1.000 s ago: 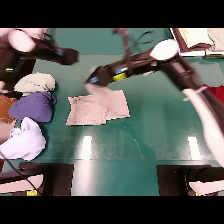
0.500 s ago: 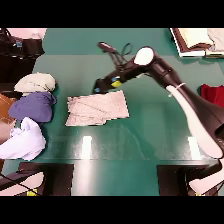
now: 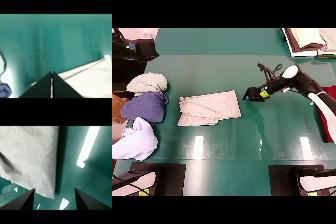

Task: Fold the shirts.

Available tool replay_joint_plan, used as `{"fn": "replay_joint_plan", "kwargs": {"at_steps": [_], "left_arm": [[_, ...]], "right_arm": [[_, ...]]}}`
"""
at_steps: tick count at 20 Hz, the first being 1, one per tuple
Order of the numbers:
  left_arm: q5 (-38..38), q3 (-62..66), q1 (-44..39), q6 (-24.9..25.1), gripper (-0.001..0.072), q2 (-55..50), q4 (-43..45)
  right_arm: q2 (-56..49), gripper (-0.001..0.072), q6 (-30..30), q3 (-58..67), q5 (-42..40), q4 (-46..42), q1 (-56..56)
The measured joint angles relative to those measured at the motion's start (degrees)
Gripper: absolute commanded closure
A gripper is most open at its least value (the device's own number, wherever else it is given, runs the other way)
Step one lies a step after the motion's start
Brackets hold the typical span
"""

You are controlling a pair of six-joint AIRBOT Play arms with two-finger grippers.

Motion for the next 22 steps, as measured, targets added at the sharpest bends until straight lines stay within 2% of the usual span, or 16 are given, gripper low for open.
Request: {"fn": "replay_joint_plan", "kwargs": {"at_steps": [1, 2, 3, 5, 11, 19, 20, 21, 22], "left_arm": [[-0.09, -1.70, 0.02, 0.59, 0.0525, 0.00, -0.87], [-0.42, -3.98, 0.02, 1.33, 0.0275, -0.04, -1.86], [-0.50, -6.36, 0.02, 2.01, 0.0253, -0.13, -2.69], [-0.85, -11.74, 0.02, 3.23, 0.0342, -0.92, -4.31], [0.31, -21.59, -2.58, 7.34, 0.0340, -8.39, -7.17], [2.19, -23.10, -5.95, 8.02, 0.0343, -15.19, -7.82], [2.21, -22.80, -6.01, 8.02, 0.0454, -15.32, -7.89], [2.19, -22.34, -6.08, 8.02, 0.0656, -15.45, -7.98], [1.92, -21.66, -6.10, 8.02, 0.0687, -15.50, -7.93]], "right_arm": [[0.24, 0.0159, 0.07, -0.96, -0.20, 0.13, -0.37], [0.46, 0.0159, 0.11, -1.60, -0.28, 0.17, -0.66], [0.83, 0.0159, 0.13, -2.10, -0.39, 0.17, -0.81], [2.08, 0.0159, 0.13, -2.69, -0.83, 0.28, -1.11], [7.23, 0.0159, 0.20, -3.28, -2.08, 0.22, -1.44], [10.38, 0.0158, 0.20, -3.34, -2.23, 0.15, -1.51], [10.47, 0.0159, 0.20, -3.34, -2.19, 0.15, -1.51], [10.54, 0.0159, 0.20, -3.34, -2.16, 0.17, -1.51], [10.56, 0.0159, 0.20, -3.37, -2.12, 0.15, -1.51]]}}
